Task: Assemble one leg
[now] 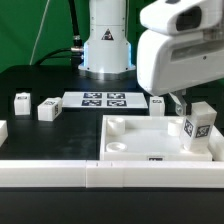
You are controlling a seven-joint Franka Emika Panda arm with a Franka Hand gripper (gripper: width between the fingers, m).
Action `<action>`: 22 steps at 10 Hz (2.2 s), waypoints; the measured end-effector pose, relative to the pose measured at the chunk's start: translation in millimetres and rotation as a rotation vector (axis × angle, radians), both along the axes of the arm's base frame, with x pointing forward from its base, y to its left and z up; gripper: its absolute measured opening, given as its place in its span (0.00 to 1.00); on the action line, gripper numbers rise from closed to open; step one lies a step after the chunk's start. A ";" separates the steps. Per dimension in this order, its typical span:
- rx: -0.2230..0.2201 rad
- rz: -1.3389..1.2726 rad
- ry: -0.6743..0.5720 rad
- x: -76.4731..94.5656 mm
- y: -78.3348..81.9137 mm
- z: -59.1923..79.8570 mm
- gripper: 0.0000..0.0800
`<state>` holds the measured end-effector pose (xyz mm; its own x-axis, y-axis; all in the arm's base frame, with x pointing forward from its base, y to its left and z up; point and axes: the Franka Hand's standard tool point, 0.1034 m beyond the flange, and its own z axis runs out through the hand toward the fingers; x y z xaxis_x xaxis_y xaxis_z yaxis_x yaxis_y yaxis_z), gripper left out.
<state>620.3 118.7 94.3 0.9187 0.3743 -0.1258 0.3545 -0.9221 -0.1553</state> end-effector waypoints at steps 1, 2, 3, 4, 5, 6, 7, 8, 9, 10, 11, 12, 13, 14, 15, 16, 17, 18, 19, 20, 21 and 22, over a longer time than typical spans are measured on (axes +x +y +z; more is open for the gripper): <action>-0.005 0.014 0.105 -0.7 2.3 -1.0 0.81; -0.002 0.022 0.135 5.0 1.7 -2.3 0.81; 0.001 0.014 0.110 10.9 -3.0 -1.9 0.81; 0.002 0.007 0.095 14.1 -5.9 -1.2 0.81; 0.005 0.005 0.079 16.9 -7.4 -2.0 0.81; 0.009 0.009 0.063 19.0 -9.7 -4.4 0.81; 0.012 0.012 0.049 21.0 -11.1 -5.6 0.81; 0.013 0.011 0.036 22.2 -11.7 -7.0 0.81; 0.015 0.020 0.035 20.2 -12.8 -9.2 0.81; 0.014 0.020 0.041 16.7 -13.8 -11.8 0.81; 0.014 0.018 0.032 13.3 -14.9 -14.1 0.81; 0.012 0.018 0.030 7.7 -17.7 -14.8 0.81; 0.013 0.024 0.037 3.4 -21.3 -16.2 0.81; 0.013 0.022 0.035 1.9 -23.7 -18.9 0.81; 0.014 0.020 0.033 -0.2 -23.3 -21.6 0.81; 0.015 0.018 0.025 0.2 -22.5 -22.1 0.81; 0.015 0.019 0.025 0.2 -22.6 -22.4 0.70; 0.015 0.019 0.025 0.1 -22.5 -22.6 0.49; 0.015 0.019 0.026 0.0 -22.4 -22.8 0.49; 0.015 0.019 0.026 0.0 -22.4 -22.9 0.37; 0.012 0.001 0.028 -0.1 -22.2 -22.9 0.37; 0.009 -0.014 0.030 -0.2 -22.0 -23.1 0.37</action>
Offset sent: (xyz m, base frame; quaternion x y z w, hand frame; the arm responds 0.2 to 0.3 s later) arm 0.0096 -0.0189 0.0020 -0.0165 0.0301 0.0091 0.9994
